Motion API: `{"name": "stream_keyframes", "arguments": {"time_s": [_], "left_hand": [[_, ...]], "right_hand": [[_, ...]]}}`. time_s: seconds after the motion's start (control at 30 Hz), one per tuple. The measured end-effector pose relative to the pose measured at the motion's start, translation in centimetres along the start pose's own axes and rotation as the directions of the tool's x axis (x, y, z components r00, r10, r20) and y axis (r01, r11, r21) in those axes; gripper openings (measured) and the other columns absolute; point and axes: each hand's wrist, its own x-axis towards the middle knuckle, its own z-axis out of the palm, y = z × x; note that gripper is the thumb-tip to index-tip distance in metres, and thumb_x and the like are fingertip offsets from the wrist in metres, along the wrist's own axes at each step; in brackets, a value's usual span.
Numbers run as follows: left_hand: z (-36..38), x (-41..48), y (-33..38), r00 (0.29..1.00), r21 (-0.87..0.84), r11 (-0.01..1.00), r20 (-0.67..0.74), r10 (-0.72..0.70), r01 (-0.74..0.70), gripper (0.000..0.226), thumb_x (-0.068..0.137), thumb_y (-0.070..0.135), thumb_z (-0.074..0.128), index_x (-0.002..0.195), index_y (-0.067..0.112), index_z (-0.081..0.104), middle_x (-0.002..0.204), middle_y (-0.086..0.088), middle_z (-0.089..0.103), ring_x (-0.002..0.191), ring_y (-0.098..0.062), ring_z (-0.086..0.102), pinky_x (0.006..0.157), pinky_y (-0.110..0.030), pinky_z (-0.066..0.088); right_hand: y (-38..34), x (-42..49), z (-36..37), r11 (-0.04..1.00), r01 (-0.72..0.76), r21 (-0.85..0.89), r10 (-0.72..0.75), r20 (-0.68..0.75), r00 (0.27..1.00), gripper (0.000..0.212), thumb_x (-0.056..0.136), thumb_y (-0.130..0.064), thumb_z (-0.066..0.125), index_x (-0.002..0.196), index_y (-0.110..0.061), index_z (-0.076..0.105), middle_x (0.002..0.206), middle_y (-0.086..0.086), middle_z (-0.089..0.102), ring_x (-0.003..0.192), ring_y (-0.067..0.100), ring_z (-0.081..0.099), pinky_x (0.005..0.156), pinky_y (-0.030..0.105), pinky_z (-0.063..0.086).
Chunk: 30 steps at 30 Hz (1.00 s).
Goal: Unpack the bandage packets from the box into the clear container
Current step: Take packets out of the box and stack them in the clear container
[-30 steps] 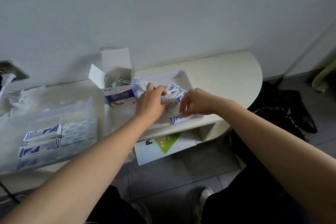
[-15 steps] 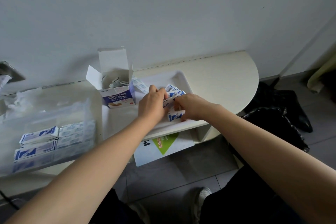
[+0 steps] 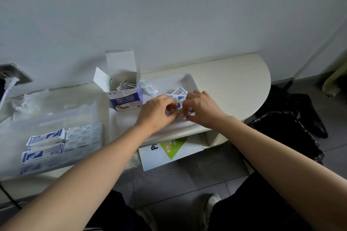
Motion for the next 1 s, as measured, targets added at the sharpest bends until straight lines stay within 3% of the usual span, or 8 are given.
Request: {"name": "stream_keyframes", "arguments": {"time_s": [0.1,0.17,0.27,0.37,0.47,0.57,0.8,1.0], "left_hand": [[-0.1,0.2,-0.6,0.998,-0.073,0.996,-0.031,-0.051,0.049,0.013,0.09,0.03,0.057,0.087,0.022,0.066,0.088,0.006,0.063,0.074,-0.014,0.057,0.062,-0.027,0.042],[-0.1,0.6,-1.0,0.996,-0.039,0.996,-0.042,-0.085,0.083,0.014,0.09,0.02,0.053,0.098,0.021,0.066,0.094,0.004,0.063,0.073,-0.015,0.056,0.064,-0.029,0.045],[-0.1,1.0,-0.9,0.991,0.042,0.991,0.022,-0.129,0.128,0.029,0.087,0.019,0.06,0.116,0.025,0.064,0.105,0.001,0.058,0.083,-0.019,0.058,0.068,-0.032,0.048],[0.1,1.1,-0.4,0.986,0.099,0.984,0.053,-0.156,0.15,0.03,0.083,0.024,0.068,0.113,0.027,0.066,0.107,-0.001,0.054,0.094,-0.022,0.06,0.065,-0.03,0.043],[0.3,1.1,-0.1,0.984,0.113,0.98,0.049,-0.169,0.162,0.022,0.081,0.022,0.069,0.103,0.026,0.065,0.106,-0.001,0.052,0.094,-0.022,0.059,0.063,-0.028,0.036],[0.3,1.2,0.0,0.983,0.125,0.98,0.074,-0.166,0.156,0.032,0.08,0.026,0.071,0.111,0.023,0.061,0.112,-0.001,0.05,0.096,-0.022,0.059,0.063,-0.027,0.037],[0.2,1.0,0.2,0.988,0.11,0.985,0.067,-0.139,0.131,0.031,0.076,0.024,0.075,0.103,0.022,0.06,0.108,0.001,0.053,0.092,-0.019,0.058,0.061,-0.027,0.035],[0.0,0.5,-0.2,0.989,-0.027,0.991,0.065,-0.132,0.134,0.014,0.076,0.015,0.071,0.084,0.024,0.064,0.087,0.007,0.063,0.082,-0.017,0.059,0.062,-0.024,0.035]], "right_hand": [[0.2,-0.2,0.2,0.999,0.006,0.04,-0.005,-0.026,1.0,0.021,0.068,-0.01,0.073,0.083,-0.016,0.058,0.082,0.0,0.062,0.08,0.026,0.054,0.067,0.029,0.026],[0.4,-0.2,0.3,0.997,0.017,0.072,-0.015,-0.028,0.999,0.025,0.07,-0.008,0.071,0.09,-0.014,0.057,0.083,-0.002,0.064,0.08,0.024,0.054,0.068,0.028,0.028],[0.6,-0.2,0.3,0.993,0.035,0.109,-0.034,-0.007,0.999,0.021,0.071,-0.008,0.072,0.088,-0.016,0.064,0.084,-0.002,0.065,0.083,0.022,0.056,0.071,0.028,0.034],[0.8,-0.1,0.5,0.991,0.04,0.127,-0.039,-0.009,0.999,0.017,0.068,-0.008,0.076,0.078,-0.018,0.067,0.086,0.001,0.063,0.084,0.025,0.056,0.069,0.029,0.037],[0.7,0.1,0.5,0.992,0.002,0.127,0.0,-0.01,1.0,0.016,0.068,-0.014,0.08,0.078,-0.019,0.069,0.107,0.004,0.059,0.101,0.025,0.052,0.08,0.038,0.044],[0.7,0.5,0.4,0.996,-0.027,0.085,0.025,0.028,0.999,0.015,0.072,-0.021,0.078,0.083,-0.02,0.069,0.126,0.001,0.056,0.119,0.022,0.044,0.09,0.035,0.038],[0.6,0.8,0.7,0.998,-0.039,0.054,0.04,-0.015,0.999,0.018,0.07,-0.022,0.079,0.083,-0.02,0.067,0.109,0.0,0.057,0.109,0.023,0.046,0.083,0.033,0.034],[0.6,0.4,0.7,0.997,-0.034,0.068,0.035,-0.018,0.999,0.015,0.069,-0.018,0.077,0.079,-0.02,0.067,0.093,0.001,0.057,0.094,0.023,0.05,0.075,0.032,0.034]]}}
